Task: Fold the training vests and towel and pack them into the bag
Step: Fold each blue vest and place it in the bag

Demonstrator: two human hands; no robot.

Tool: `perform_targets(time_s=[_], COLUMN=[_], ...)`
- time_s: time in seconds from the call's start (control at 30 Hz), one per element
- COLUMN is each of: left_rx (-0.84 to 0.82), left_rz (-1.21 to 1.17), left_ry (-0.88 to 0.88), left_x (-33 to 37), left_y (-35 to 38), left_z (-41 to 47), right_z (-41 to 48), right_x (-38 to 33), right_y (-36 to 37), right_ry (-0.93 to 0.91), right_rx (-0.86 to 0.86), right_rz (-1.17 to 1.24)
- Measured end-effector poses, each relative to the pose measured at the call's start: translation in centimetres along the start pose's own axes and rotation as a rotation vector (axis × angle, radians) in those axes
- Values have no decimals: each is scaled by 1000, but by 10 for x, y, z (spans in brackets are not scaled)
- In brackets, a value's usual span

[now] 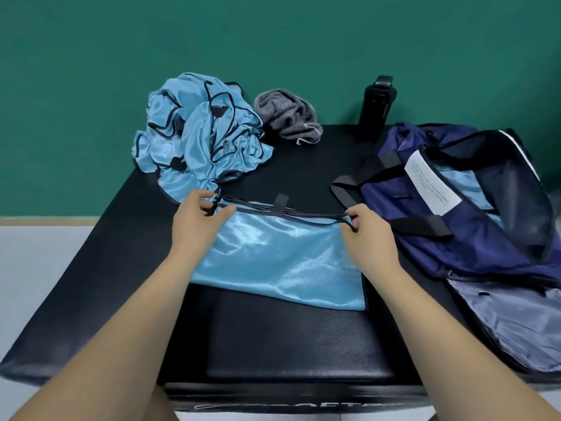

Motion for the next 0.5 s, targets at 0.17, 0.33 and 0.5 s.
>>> perform_targets(time_s=[0.17,0.33,0.5], left_rx=[85,-133,-501], left_rz=[168,156,187], left_ry=[256,486,689], left_x=[24,57,77], left_y=[-10,1,42], left_z=[-7,-46,-115], right_z=[-9,-22,-11], right_x=[-29,-41,-23], right_y=[-15,-4,9], right_ry=[-334,-496,-373], right_rx=[149,-62,-160], right_rz=[-105,-50,-141])
Point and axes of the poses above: each hand's wrist, its own z-axis towards the middle knuckle, its own y-axis out of the palm, x = y × z, the point moved 5 cm from there along z, towards the middle knuckle, and after that the axes turned 14 degrees about x, right-handed, at the moved point
